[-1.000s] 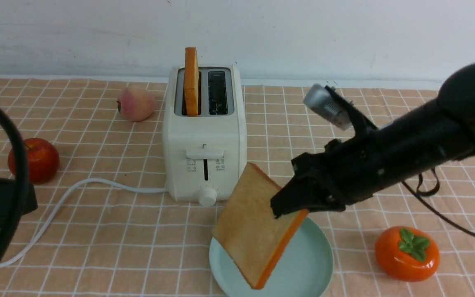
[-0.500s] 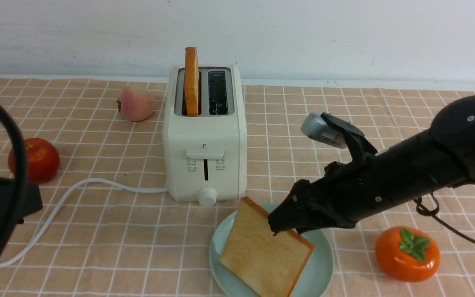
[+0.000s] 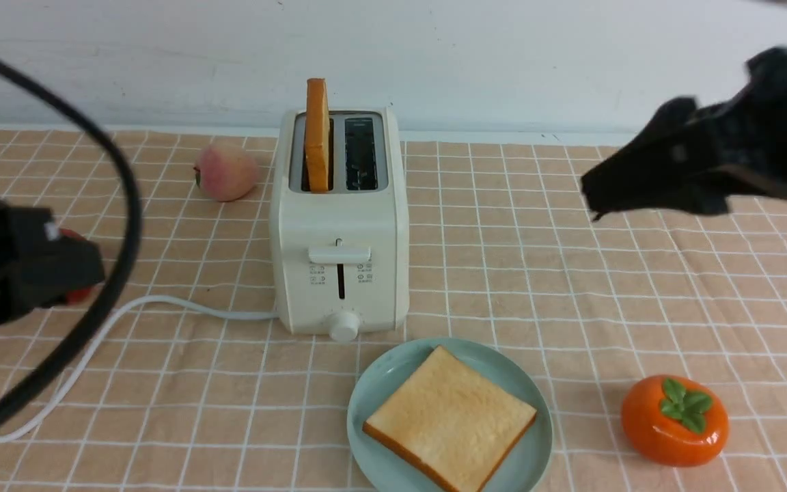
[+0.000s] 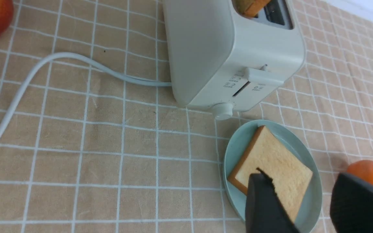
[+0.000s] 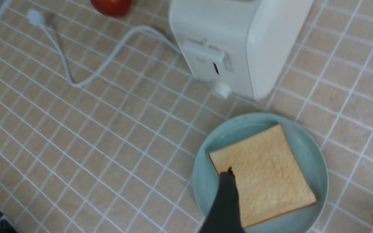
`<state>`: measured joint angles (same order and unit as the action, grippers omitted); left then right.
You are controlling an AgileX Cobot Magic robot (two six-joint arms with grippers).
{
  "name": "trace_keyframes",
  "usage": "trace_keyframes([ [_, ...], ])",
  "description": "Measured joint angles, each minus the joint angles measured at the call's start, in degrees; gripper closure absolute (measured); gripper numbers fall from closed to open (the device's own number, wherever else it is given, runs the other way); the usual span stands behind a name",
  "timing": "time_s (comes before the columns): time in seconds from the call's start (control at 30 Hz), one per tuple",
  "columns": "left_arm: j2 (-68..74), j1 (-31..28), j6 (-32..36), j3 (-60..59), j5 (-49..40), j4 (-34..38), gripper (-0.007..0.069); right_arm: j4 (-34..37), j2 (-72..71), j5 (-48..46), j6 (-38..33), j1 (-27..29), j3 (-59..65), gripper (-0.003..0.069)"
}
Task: Take toasted bread from bread machine on light coffee tablecloth place on plate.
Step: 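Reach for a toast slice standing in the toaster with the left gripper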
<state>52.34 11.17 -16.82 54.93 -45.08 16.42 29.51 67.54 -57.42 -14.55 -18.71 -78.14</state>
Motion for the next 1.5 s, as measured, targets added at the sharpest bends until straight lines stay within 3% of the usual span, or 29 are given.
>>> trace_keyframes([
  [0.13, 8.5, 0.0, 2.4, 6.6, -2.7, 0.0, 0.0249, -0.1, -5.0, -1.0, 0.1, 0.0, -0.1, 0.0166],
  [0.2, 16.3, 0.0, 3.6, 12.7, -4.6, 0.2, 0.0172, -0.6, -7.7, -2.3, 0.1, 0.0, -0.1, 0.0195],
  [0.37, 26.9, 2.9, 5.0, 24.5, -4.9, -0.3, 0.0067, -1.0, -9.4, -6.1, -1.0, 0.0, -0.1, 0.0208],
  [0.47, 32.0, 6.8, 3.9, 30.2, -5.2, -3.8, 0.0039, -1.0, -9.7, -7.9, -2.8, 0.0, -0.1, 0.0209],
  [0.63, 43.7, 12.9, -6.8, 43.5, -9.3, -18.1, 0.0034, -1.2, -9.9, -9.5, -3.6, 0.0, -0.1, 0.0209],
  [0.87, 58.2, 14.2, -10.4, 56.5, -11.5, -23.8, 0.0042, -1.4, -9.9, -9.6, -3.8, 0.0, -0.1, 0.0209],
  [1.03, 62.6, 14.2, -10.4, 59.5, -11.5, -25.4, 0.0106, -1.7, -9.9, -10.3, -3.8, 0.0, -0.1, 0.0209],
  [1.2, 63.6, 14.2, -10.4, 59.9, -11.6, -27.6, 0.0431, -1.7, -9.9, -11.6, -4.0, 0.0, -0.1, 0.0217],
  [1.23, 63.0, 14.2, -10.4, 59.9, -11.7, -28.0, 0.0534, -1.7, -10.0, -11.6, -4.0, 0.0, -0.1, 0.0218],
  [1.27, 62.4, 14.2, -10.4, 59.9, -12.1, -28.4, 0.0561, -1.7, -10.0, -11.8, -4.0, 0.0, -0.1, 0.0218],
  [1.5, 49.8, 14.2, -6.9, 59.9, -14.9, -29.1, 0.0547, -1.7, -10.2, -12.1, -4.0, 0.0, -0.1, 0.0218],
])
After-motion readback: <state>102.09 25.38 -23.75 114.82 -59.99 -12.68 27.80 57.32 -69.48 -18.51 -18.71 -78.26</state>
